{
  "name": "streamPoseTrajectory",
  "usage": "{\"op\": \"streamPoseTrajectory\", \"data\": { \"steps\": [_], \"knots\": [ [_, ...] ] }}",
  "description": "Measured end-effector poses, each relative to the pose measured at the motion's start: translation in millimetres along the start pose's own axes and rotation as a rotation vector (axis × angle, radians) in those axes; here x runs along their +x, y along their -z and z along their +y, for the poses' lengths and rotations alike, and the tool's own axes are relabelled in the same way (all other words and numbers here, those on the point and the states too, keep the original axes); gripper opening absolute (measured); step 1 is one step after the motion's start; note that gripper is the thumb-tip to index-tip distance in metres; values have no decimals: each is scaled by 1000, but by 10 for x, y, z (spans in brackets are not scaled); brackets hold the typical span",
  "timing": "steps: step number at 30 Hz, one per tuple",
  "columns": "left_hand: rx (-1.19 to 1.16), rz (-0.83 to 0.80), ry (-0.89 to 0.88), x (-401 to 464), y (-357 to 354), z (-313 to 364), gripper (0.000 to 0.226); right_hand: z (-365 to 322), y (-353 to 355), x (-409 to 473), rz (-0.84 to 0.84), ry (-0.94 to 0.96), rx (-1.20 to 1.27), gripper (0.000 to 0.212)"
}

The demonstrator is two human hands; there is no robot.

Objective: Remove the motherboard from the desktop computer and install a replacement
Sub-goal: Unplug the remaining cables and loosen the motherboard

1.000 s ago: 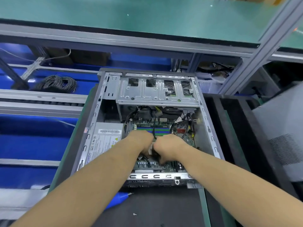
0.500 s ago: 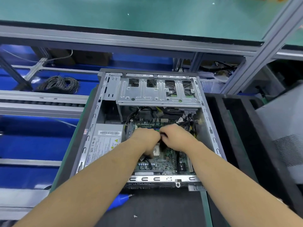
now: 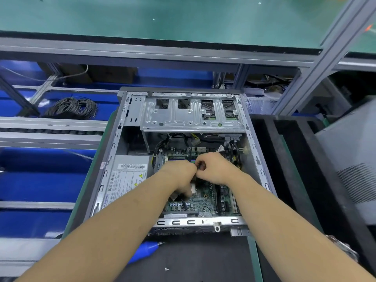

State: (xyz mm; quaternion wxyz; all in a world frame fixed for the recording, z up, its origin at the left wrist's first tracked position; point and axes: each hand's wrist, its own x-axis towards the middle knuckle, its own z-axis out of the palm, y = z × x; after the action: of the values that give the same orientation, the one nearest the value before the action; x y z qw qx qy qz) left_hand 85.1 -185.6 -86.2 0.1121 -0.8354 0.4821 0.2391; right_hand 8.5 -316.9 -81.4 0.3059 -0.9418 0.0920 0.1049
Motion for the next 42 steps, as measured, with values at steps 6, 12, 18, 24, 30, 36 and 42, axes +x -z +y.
{"op": "streamPoseTrajectory", "data": {
  "steps": [6, 12, 18, 24, 30, 36, 42],
  "knots": [
    [17, -24, -15, -9, -20, 6, 53, -6, 6, -8, 0, -15, 4, 15],
    [16, 11, 11, -39, 5, 28, 40, -12, 19, -5, 2, -15, 20, 14],
    [36, 36, 9, -46, -9, 41, 39, -6, 25, 0, -14, 14, -2, 11],
    [-40, 2, 37, -71, 29, 53, 45, -9, 26, 29, -14, 0, 13, 11],
    [-30, 3, 68, -151, 99, 19, 38, 5, 16, 37, -24, -36, 63, 6],
    [-278, 126, -114, -268, 215, -106, 32, -32, 84, 7, -59, -78, 199, 11],
    [-1172, 218, -256, -429, 485, -162, 30, -170, 473, -327, 103, -146, 763, 30]
  ]
}}
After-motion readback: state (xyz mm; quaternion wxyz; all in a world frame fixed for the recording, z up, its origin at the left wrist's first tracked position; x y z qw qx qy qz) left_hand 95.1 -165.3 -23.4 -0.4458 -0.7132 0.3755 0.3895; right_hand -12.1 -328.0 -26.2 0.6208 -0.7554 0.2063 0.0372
